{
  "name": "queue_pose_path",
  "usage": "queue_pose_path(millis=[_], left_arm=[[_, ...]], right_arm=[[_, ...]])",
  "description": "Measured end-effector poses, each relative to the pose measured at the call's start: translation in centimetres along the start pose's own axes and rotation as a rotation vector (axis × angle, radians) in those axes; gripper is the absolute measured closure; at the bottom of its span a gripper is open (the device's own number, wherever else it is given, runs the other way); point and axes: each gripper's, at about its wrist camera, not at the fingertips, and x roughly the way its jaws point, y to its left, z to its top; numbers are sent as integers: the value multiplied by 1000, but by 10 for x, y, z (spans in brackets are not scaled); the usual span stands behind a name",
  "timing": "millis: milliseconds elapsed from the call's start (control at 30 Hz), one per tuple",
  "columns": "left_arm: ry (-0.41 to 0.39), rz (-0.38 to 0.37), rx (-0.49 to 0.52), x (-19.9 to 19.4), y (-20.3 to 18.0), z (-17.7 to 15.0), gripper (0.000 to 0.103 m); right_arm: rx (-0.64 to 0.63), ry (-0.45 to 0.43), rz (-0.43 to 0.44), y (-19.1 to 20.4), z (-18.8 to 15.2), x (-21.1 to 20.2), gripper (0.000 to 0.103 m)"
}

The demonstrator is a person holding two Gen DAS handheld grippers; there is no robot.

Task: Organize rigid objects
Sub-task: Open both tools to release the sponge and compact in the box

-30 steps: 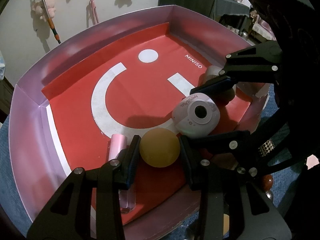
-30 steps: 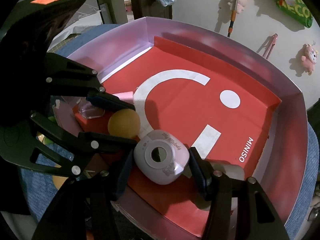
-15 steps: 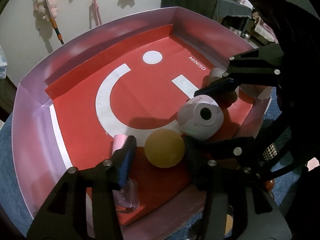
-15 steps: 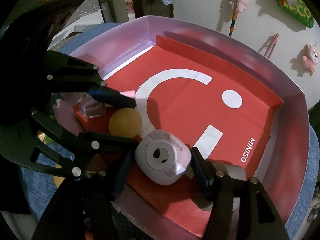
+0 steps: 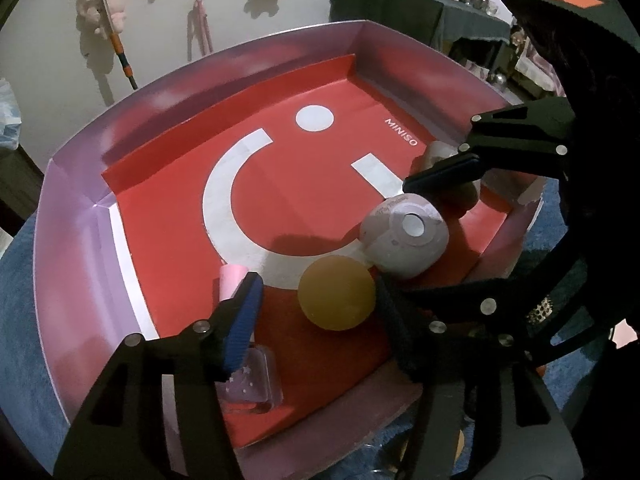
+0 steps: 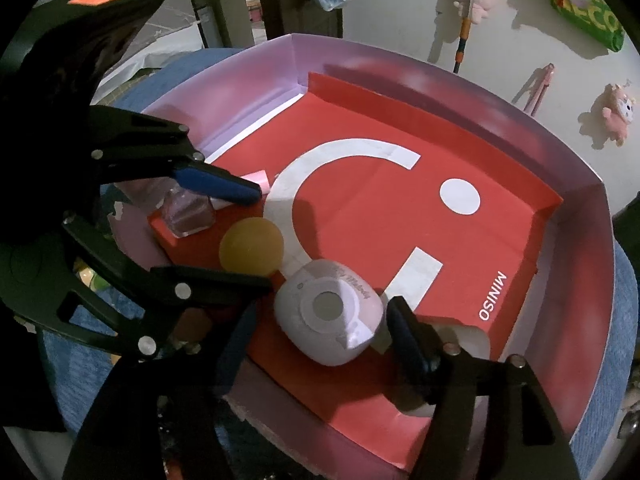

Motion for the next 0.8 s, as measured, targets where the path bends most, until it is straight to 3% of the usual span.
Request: queue_pose_path(millis=[400,700,800], left_arm=[[-65,50,-35,-29,-5,-10,36],[-225,94,-111,-84,-18,-37,27],[-292,117,-137,-107,-25,-50,19]], right_arm=[[24,-73,-43,9,-9,-35,21],[125,-217,-93,22,-33,-98,5],[162,-281,-120,29,-44,-119,1]])
